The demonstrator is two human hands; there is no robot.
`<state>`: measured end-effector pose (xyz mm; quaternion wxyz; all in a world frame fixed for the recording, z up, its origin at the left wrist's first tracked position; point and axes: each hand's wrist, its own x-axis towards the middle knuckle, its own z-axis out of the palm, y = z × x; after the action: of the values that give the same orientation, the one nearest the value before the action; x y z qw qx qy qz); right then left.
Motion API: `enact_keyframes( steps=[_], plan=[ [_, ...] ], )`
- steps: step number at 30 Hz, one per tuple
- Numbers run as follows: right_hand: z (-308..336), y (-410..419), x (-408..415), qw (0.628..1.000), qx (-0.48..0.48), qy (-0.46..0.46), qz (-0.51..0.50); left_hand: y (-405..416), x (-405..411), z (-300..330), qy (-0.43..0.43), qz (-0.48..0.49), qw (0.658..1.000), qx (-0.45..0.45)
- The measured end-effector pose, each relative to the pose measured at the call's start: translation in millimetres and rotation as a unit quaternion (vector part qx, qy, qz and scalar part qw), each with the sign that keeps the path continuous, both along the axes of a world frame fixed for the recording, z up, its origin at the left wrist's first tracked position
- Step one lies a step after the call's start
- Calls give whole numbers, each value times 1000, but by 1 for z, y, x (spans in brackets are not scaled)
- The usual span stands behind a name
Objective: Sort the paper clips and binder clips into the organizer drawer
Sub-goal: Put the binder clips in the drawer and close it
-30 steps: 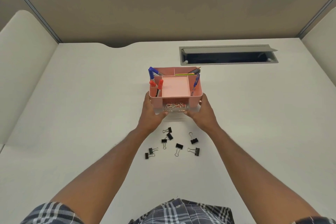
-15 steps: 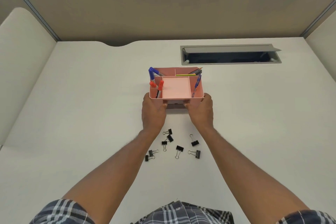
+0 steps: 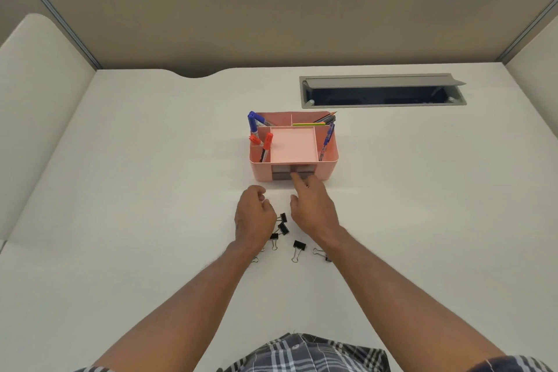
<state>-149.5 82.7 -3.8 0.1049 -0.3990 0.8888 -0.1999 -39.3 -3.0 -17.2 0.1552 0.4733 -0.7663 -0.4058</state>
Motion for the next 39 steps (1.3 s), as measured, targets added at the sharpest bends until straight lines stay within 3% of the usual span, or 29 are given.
enact_keyframes(
  steps=[22, 26, 29, 32, 39],
  plan=[
    [-3, 37, 22, 999, -28, -7, 18, 8, 24, -5, 17, -81, 997, -7],
    [1, 52, 0, 991, -74, -80, -74, 9, 30, -6, -6, -105, 994, -1],
    [-3, 71, -19, 985, 3, -93, -144, 10, 33, -8, -51, -160, 985, -40],
    [-8, 80, -20, 983, 87, -99, -125, 14, 30, -9, -97, -201, 971, -83],
    [-8, 69, 11, 988, 87, -100, -77, 25, 20, -3, -129, -234, 957, -116]
  ],
)
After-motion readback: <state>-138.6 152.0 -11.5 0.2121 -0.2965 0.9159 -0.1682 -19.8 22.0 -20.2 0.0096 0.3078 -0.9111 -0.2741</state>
